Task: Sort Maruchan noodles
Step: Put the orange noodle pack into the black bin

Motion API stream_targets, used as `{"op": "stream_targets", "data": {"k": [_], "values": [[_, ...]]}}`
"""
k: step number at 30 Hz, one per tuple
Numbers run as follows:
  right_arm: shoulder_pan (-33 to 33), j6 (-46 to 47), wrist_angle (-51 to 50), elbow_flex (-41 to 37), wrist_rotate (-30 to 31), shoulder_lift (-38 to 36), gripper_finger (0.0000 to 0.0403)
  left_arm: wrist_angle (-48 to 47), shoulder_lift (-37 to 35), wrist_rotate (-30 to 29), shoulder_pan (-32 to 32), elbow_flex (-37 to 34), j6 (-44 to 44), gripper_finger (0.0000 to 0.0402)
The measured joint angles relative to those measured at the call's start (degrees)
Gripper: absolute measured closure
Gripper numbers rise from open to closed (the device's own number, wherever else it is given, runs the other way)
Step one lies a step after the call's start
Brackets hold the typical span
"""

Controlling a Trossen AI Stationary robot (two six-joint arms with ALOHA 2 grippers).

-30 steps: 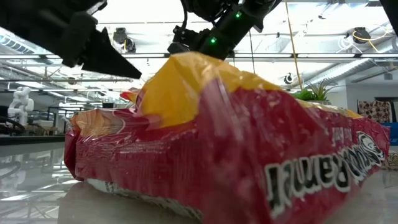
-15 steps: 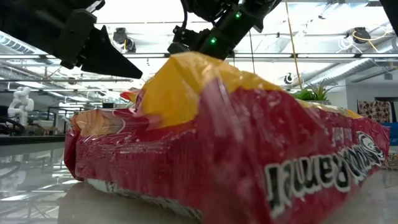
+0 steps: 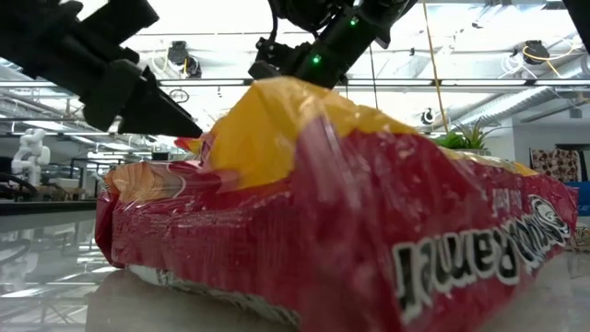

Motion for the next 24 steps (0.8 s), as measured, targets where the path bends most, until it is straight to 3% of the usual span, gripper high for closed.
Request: {"op": "stream_targets", "data": {"k": [6, 24], "values": [[0.0, 0.0, 1.0, 0.0, 0.0, 0.0, 0.0403, 0.2, 0.0, 2.6, 3.4, -0.6, -2.7, 0.0054], [0.0, 0.2, 1.4, 0.0, -0.2, 0.0, 0.0403, 0.3, 0.0, 2.8, 7.4, -7.1, -10.6, 0.0055]]}}
